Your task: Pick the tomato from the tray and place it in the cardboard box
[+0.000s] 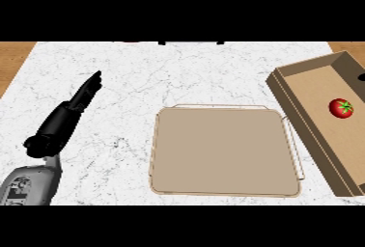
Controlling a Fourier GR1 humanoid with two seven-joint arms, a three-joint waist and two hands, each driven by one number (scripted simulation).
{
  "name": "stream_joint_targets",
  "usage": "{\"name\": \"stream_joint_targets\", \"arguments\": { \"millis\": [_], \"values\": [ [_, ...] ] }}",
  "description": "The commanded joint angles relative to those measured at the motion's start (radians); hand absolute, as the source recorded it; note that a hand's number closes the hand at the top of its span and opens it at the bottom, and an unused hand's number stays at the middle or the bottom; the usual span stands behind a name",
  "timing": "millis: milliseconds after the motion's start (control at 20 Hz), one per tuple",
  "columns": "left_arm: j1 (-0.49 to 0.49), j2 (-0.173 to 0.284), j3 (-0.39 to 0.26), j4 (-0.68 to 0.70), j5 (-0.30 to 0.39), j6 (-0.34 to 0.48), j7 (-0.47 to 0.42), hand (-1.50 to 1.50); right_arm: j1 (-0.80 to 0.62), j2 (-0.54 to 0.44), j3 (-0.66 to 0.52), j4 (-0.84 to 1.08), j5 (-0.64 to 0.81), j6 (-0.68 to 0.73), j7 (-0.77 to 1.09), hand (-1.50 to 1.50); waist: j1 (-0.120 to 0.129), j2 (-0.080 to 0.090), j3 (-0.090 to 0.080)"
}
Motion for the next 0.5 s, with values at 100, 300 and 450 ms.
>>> {"name": "stream_joint_targets", "arguments": {
  "millis": [100, 300, 450],
  "values": [
    [0.035, 0.014, 0.018, -0.007, 0.014, -0.013, -0.011, 0.0, -0.036, 0.022, -0.288, -0.015, -0.26, -0.12, -0.002, -1.5, -0.007, -0.004, -0.001],
    [-0.006, 0.012, 0.017, -0.009, 0.01, -0.012, 0.011, 0.0, -0.005, -0.038, -0.362, 0.041, -0.329, -0.155, -0.022, -1.5, 0.007, 0.004, -0.001],
    [0.013, -0.001, -0.008, -0.052, -0.003, -0.012, 0.034, 0.0, 0.077, -0.131, -0.396, 0.129, -0.378, -0.117, -0.139, -1.5, 0.014, 0.007, -0.001]
  ]
}}
